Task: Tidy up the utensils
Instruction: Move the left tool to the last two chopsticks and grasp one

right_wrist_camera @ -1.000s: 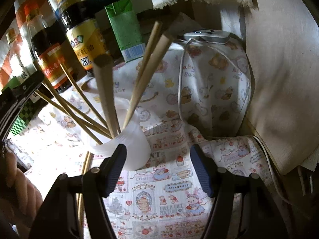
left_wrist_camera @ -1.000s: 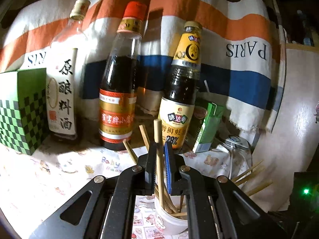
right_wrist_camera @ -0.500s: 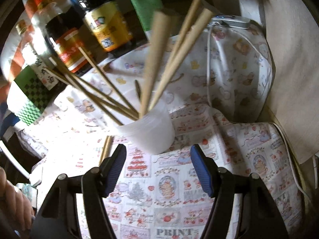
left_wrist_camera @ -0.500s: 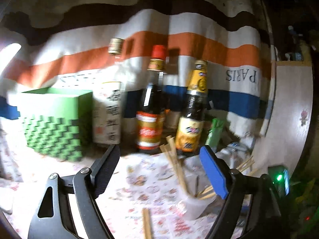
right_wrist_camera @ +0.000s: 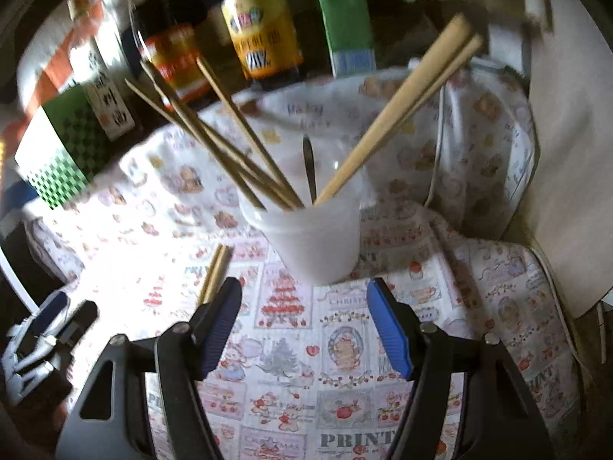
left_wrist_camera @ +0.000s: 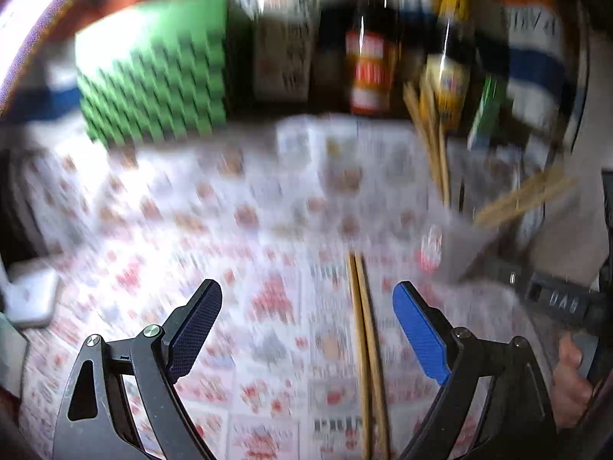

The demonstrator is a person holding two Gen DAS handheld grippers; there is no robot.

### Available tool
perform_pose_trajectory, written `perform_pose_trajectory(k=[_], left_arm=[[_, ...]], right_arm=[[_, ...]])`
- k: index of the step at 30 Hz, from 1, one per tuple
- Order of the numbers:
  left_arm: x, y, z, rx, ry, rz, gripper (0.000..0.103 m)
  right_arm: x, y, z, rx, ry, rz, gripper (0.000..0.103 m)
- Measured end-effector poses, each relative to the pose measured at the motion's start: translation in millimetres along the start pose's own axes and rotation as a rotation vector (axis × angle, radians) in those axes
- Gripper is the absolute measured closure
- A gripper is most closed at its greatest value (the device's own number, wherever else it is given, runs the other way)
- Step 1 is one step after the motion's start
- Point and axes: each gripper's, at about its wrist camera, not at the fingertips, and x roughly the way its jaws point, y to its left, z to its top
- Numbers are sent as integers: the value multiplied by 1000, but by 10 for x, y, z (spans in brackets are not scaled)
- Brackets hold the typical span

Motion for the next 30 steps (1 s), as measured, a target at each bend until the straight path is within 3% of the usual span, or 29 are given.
perform_pose_trajectory(k=[4,9,13,18,30], left_arm=[[314,-19,-182,41,168,-9,13],[449,-101,-276,86,244,-14,13],[480,-144,-310,98,249,-26,18],[530,-281,-390,170,268,13,29],[553,-365,-474,190,308,13,41]], right_arm=[[103,-19,-14,-11,46,-22,38],[153,-34,-15,-24,48,-55,37],[177,-53,-16,-19,61,-55,37],[195,-27,-21,-35,72,-59,37],[182,10,-16,-72,60,-78,37]])
